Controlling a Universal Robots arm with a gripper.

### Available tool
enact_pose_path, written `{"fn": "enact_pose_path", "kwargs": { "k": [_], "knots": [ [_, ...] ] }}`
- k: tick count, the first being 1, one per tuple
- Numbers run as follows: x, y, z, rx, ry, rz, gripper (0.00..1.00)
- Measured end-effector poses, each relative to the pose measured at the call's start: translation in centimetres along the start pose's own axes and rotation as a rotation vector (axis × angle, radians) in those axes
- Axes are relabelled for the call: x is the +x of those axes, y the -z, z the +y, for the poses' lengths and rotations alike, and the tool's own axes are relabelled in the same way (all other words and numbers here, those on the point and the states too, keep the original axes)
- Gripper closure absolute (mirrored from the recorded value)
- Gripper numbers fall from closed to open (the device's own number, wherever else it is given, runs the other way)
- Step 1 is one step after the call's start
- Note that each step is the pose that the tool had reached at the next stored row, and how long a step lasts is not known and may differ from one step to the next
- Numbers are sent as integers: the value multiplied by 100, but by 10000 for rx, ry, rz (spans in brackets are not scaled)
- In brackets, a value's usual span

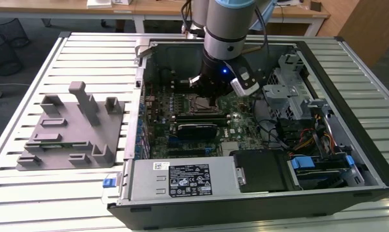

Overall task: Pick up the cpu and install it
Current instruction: 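Install the second cpu locking lever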

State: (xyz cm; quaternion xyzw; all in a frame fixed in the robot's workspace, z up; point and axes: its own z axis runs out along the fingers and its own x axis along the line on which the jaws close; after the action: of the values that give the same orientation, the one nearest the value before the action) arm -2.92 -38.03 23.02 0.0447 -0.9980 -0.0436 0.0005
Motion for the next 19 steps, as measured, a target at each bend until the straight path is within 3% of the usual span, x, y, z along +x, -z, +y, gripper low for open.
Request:
{"fn": "enact_pose_path", "kwargs": {
  "k": [4, 15, 19],
  "knots": [
    [11, 5, -58, 0, -1, 0, 89],
    [299, 0, -75, 1, 1, 0, 89],
    [333, -52, -76, 0, 0, 1, 89]
  ]
}}
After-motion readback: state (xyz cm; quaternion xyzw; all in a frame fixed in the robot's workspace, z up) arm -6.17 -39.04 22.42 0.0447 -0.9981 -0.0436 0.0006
